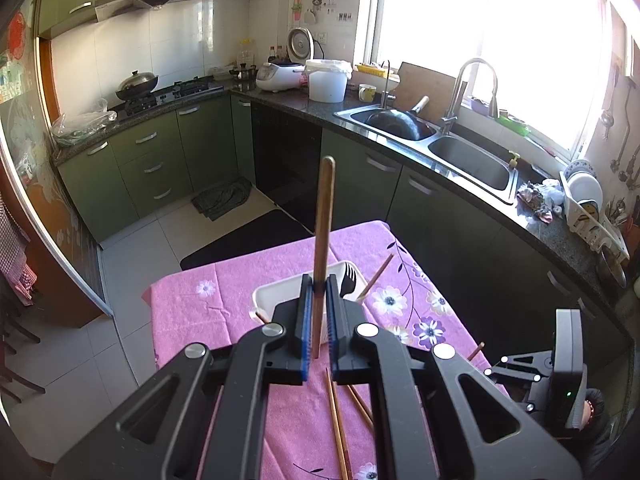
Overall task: Organize utensils
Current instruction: 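Carry the chopstick into the white holder and open the left tool while the right tool carries its chopstick over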
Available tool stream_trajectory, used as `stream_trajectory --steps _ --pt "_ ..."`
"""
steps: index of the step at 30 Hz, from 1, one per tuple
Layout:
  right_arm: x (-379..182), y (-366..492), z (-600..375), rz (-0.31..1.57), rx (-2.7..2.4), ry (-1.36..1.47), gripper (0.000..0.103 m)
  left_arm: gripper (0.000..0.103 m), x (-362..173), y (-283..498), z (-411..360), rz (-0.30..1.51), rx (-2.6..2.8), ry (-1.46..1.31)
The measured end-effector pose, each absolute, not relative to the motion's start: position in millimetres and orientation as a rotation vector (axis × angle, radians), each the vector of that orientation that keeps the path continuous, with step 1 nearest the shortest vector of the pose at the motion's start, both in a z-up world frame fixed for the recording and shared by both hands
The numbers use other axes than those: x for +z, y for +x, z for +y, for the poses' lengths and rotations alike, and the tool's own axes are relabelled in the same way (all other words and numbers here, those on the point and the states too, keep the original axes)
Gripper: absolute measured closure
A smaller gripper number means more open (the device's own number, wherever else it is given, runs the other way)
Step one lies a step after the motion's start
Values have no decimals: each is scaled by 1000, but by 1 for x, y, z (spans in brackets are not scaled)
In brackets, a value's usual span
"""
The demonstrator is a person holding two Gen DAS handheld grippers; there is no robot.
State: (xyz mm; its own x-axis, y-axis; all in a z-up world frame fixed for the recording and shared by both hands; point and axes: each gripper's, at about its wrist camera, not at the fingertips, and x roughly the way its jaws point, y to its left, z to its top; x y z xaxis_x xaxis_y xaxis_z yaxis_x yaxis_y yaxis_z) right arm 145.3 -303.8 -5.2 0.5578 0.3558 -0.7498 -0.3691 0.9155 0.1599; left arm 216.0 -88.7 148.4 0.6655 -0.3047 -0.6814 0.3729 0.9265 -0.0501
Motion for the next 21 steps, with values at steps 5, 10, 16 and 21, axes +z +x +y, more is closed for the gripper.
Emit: stream_trajectory --steps 5,10,16,21 --pt "-10 148 -307 889 434 -11 96 96 163 239 -95 711 -357 93" --pt "-15 149 -312 896 433 -6 96 96 164 262 -102 693 -323 102" --pt "-9 153 -315 878 439 14 96 96 126 286 -106 784 -297 116" --pt "19 158 -312 803 447 35 96 96 80 293 -103 885 -274 130"
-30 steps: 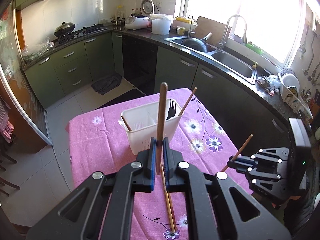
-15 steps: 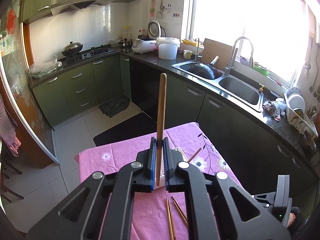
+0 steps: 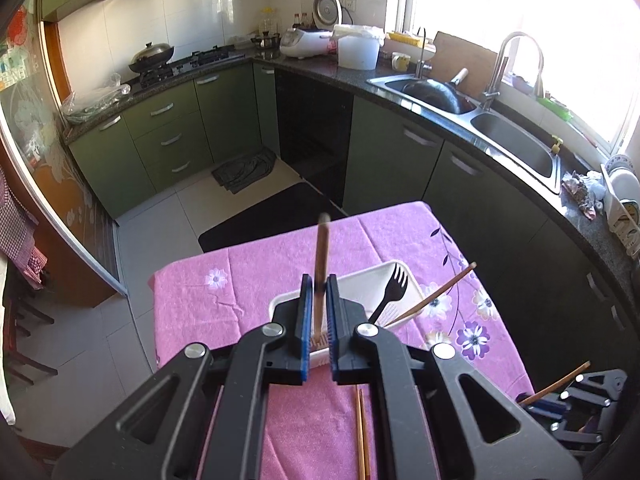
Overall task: Organize utensils
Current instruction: 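Carry the chopstick into the white holder and open the left tool while the right tool carries its chopstick over, then lower the held chopstick into the white holder and open the right tool, then close the left tool on a loose wooden chopstick and lift it upright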
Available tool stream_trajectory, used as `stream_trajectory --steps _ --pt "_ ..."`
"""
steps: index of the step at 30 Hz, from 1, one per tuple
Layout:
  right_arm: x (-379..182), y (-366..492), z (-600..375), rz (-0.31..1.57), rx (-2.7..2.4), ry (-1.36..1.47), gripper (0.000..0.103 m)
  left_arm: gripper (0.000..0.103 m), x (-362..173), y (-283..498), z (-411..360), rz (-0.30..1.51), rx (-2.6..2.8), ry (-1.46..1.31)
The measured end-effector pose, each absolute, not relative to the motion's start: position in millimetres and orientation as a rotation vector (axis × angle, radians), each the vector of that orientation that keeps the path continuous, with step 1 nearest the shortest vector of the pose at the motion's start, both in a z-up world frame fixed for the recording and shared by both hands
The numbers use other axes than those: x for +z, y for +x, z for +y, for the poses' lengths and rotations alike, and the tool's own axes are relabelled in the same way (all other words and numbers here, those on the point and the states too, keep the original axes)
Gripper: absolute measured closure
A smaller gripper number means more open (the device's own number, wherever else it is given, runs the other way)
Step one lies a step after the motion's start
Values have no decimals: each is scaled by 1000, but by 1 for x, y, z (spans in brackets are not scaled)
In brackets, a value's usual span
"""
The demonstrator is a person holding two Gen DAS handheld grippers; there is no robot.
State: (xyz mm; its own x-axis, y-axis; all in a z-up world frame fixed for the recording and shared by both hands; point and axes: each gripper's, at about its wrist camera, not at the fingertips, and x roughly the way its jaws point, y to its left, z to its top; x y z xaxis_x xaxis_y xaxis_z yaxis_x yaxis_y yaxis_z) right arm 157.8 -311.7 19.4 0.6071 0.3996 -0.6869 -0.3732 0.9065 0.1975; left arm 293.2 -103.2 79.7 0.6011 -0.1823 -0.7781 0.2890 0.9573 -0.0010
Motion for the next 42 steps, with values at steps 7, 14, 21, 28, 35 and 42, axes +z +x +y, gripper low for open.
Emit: stream_trajectory --steps 7,14,21,28,35,42 --pt "84 183 -300 656 467 90 96 86 65 278 -87 902 -283 112" --pt "143 232 -284 517 420 142 96 74 99 224 -78 779 -303 148" --pt "107 291 -251 617 321 84 96 74 64 195 -72 871 -337 171" --pt "60 308 -231 731 293 6 95 74 0 188 -78 1034 -387 168" --pt "82 258 -239 676 363 3 88 74 -58 194 -91 1175 -409 160" --pt "51 191 -271 786 421 -12 87 74 -117 201 -104 1334 -417 164"
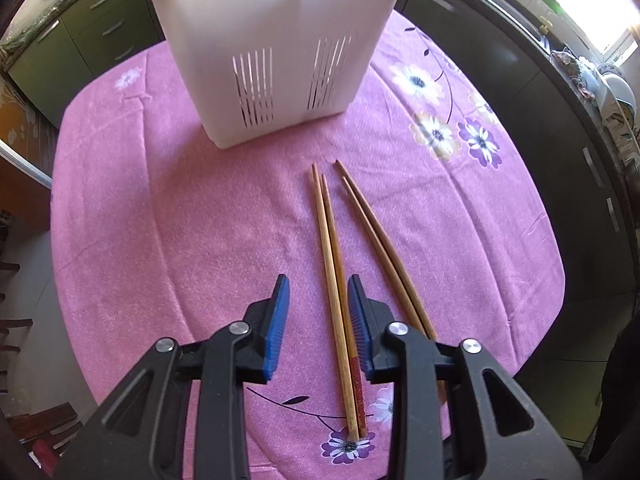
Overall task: Organize utensils
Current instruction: 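Close the left tool on a loose wooden chopstick and lift it upright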
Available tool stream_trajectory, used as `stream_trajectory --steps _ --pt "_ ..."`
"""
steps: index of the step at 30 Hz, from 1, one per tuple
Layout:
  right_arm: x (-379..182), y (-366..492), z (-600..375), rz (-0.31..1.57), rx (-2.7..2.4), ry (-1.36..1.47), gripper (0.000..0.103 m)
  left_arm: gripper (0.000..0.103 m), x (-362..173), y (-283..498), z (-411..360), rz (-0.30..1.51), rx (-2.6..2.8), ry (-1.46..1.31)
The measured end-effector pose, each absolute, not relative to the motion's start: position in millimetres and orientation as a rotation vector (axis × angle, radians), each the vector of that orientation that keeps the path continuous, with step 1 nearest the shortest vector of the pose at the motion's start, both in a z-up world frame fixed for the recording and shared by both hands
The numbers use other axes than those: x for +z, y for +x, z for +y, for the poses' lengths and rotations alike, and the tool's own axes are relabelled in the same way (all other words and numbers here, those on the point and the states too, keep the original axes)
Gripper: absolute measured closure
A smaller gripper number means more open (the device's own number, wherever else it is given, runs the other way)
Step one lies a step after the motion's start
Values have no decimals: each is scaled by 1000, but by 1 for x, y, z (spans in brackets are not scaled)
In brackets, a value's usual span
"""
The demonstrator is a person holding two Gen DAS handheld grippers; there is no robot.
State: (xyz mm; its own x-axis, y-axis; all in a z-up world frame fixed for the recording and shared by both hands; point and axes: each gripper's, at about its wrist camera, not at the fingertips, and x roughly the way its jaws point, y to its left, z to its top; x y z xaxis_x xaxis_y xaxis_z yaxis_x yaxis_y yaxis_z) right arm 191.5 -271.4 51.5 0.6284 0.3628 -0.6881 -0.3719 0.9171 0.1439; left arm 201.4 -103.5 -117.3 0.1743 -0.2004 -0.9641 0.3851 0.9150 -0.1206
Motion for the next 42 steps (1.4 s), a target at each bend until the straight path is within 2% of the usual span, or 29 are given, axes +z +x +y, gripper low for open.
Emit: stream_trajectory --steps 6,10,16,29,31,34,42 --pt "-39 191 -297 1022 364 -32 87 74 -147 208 -115 1408 -408 181" --pt "-70 195 -308 1086 352 -5 87 74 -155 211 -121 1417 -391 208" --pt "-81 201 -308 1109 374 8 87 81 -161 216 -129 1420 -366 259" --pt "-90 205 -296 1146 391 -20 87 81 -168 227 -142 1490 -336 301" --pt "-91 205 -294 1153 393 -27 84 82 -168 230 -146 1497 -328 293" --pt "-93 207 -290 1167 394 -32 84 95 -169 230 -148 1499 -327 299" --pt "-111 213 -276 1264 425 -11 84 96 -164 225 -126 1480 -328 258"
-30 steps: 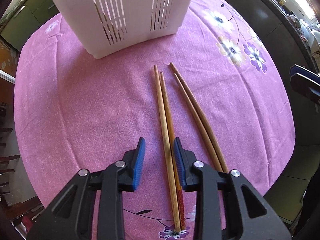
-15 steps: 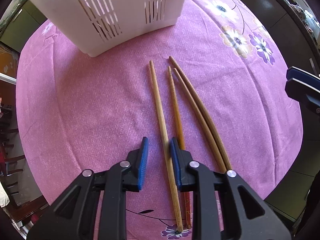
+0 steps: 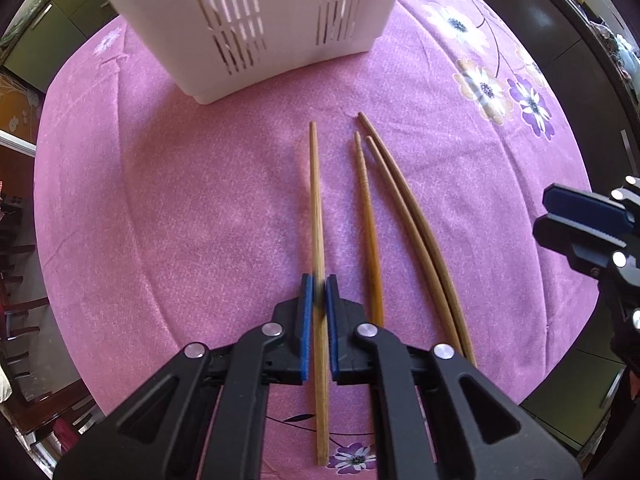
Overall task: Organize utensils
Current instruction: 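Close the left tool on a loose wooden chopstick and lift it upright, then close the right tool on a wooden chopstick and lift it upright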
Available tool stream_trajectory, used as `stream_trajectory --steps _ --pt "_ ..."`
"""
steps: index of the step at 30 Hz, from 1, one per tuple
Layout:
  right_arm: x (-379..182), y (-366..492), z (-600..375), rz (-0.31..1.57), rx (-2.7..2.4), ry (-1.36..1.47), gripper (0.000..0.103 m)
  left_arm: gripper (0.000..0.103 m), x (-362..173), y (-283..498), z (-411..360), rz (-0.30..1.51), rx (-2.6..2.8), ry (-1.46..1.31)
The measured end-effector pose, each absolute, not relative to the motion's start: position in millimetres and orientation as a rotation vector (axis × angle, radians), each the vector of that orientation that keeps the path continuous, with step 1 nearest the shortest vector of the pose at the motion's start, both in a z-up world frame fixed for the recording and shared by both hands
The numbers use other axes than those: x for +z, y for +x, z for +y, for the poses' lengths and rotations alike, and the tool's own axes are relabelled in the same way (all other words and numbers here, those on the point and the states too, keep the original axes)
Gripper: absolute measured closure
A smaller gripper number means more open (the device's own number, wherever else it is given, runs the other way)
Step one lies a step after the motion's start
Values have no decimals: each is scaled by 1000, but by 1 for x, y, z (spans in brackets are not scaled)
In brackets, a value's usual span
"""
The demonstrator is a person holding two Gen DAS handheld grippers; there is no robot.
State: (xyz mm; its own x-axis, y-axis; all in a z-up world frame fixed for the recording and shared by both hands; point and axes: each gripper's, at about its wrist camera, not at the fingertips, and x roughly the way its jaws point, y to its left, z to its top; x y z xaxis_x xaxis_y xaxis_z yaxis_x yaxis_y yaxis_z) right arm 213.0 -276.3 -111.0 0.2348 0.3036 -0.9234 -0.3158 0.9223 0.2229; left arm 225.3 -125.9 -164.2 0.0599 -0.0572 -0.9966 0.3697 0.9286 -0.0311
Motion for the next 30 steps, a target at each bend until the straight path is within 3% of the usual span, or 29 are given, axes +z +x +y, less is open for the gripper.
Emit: stream_trajectory --steps 18,30 --pt "-158 237 -225 1431 408 -84 90 96 -102 197 -66 1304 -315 224" --pt "-166 247 -181 1449 349 -197 93 96 -103 192 -65 1296 -332 227"
